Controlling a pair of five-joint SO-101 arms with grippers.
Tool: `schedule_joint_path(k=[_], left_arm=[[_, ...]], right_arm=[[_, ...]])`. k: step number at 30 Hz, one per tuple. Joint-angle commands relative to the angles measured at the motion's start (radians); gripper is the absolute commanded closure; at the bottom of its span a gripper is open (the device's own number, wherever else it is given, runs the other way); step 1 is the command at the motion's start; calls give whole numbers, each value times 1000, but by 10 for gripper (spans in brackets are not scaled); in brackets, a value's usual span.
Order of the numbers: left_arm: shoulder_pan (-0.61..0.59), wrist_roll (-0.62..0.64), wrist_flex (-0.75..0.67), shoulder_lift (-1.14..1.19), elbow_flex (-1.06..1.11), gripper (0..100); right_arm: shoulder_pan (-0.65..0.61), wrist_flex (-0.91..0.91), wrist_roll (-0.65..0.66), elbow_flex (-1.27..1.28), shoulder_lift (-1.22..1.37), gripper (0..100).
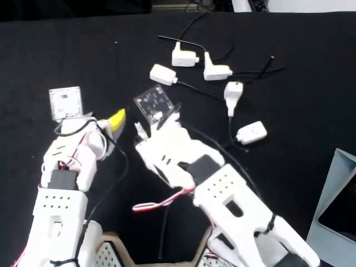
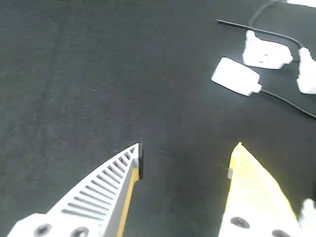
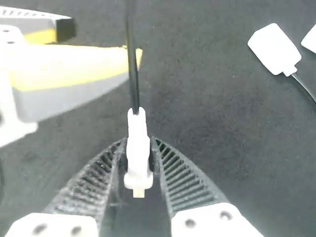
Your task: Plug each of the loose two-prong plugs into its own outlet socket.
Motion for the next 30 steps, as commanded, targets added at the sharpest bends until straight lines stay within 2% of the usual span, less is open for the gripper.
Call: schedule_joint_path(k=[1, 11, 14, 19, 21, 24, 26, 30], left_arm=[[73, 2, -18, -15, -19, 712], [177, -57, -18, -66, 10, 712], [203, -58, -18, -181, 65, 712], [251, -152, -17, -442, 211, 714], [263, -181, -17, -531, 260, 744], [249, -210, -17, -626, 295, 768], [193, -195, -15, -637, 289, 768], [90, -181, 2, -585, 236, 768]], right_arm=[[-14, -34, -8, 13, -51, 987], [-11, -32, -2, 36, -53, 987], [-6, -32, -2, 36, -53, 987], [2, -32, 0, 47, -53, 987], [2, -32, 0, 51, -53, 987], [5, -29, 0, 51, -54, 987], [11, -25, 0, 51, -58, 987], [107, -26, -2, 44, -54, 987]])
